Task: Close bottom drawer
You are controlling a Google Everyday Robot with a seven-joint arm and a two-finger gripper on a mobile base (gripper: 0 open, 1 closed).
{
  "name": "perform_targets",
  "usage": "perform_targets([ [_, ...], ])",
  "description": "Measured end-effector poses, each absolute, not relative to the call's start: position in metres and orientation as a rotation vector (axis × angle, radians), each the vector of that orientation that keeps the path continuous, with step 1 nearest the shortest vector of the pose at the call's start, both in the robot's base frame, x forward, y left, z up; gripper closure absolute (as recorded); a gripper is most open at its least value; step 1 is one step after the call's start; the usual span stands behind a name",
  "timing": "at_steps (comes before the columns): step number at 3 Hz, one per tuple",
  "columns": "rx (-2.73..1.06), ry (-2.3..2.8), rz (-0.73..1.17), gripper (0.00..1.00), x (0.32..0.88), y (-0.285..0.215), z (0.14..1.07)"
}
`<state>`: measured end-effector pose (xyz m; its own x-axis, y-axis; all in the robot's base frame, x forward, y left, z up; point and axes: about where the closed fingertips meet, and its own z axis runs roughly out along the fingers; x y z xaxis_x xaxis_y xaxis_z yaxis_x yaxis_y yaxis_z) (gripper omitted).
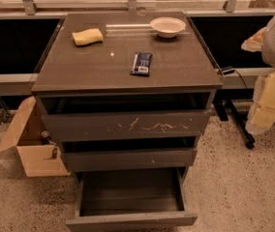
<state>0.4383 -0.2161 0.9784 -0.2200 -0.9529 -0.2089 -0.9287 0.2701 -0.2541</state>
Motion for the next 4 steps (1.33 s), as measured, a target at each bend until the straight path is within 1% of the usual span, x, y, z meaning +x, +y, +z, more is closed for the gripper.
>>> perform_targets([
  [1, -1.720, 2.220, -0.109, 0.00, 0.438, -0.215, 0.979],
  [2, -1.739, 2.198, -0.057, 0.00, 0.437, -0.210, 0.954],
  [3, -1.789, 2.158, 0.053, 0.00, 0.433, -0.199, 0.909],
  [4, -1.835, 2.125, 0.209, 0.00, 0.423, -0.179, 0.856],
])
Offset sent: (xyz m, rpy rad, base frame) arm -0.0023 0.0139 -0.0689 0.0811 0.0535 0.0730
